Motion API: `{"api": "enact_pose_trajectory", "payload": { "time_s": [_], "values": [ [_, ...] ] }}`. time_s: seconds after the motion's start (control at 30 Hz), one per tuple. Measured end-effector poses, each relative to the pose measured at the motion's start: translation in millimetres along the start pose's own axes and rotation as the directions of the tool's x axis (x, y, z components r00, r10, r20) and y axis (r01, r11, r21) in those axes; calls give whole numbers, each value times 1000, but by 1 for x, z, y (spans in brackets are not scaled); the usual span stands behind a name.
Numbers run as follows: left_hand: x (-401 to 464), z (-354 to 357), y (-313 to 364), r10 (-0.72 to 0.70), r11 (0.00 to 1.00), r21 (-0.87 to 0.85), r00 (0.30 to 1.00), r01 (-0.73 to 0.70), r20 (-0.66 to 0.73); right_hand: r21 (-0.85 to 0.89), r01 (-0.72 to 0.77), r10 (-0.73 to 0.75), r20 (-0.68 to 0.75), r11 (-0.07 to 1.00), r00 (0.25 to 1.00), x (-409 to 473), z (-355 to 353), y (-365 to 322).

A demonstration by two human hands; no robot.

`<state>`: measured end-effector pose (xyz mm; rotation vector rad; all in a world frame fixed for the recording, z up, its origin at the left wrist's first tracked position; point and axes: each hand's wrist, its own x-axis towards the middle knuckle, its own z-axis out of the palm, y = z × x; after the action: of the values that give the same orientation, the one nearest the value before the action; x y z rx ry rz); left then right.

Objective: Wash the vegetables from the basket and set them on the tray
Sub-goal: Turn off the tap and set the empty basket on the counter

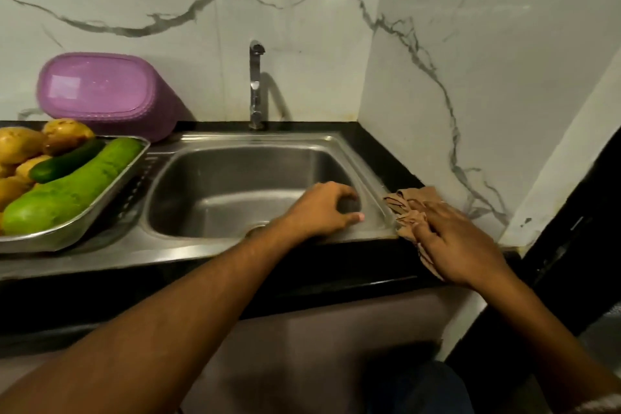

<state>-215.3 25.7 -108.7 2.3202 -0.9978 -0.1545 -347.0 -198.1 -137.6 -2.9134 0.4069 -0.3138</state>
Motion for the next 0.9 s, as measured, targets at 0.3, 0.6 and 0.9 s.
{"api": "enact_pose_trajectory", "payload": {
  "time_s": [0.3, 0.6, 0.9],
  "values": [
    [111, 1, -21, -166, 981, -38, 929, 188, 330, -54, 46, -37, 152, 997, 988, 184, 16, -23],
    [146, 3, -34, -181, 975, 193, 898, 111, 400, -98, 44, -24, 196, 994, 980, 353, 46, -57],
    [143, 2, -25, -257, 953, 261, 863, 152, 435, -96, 111, -85, 237, 989, 968, 383, 38, -80]
  ]
}}
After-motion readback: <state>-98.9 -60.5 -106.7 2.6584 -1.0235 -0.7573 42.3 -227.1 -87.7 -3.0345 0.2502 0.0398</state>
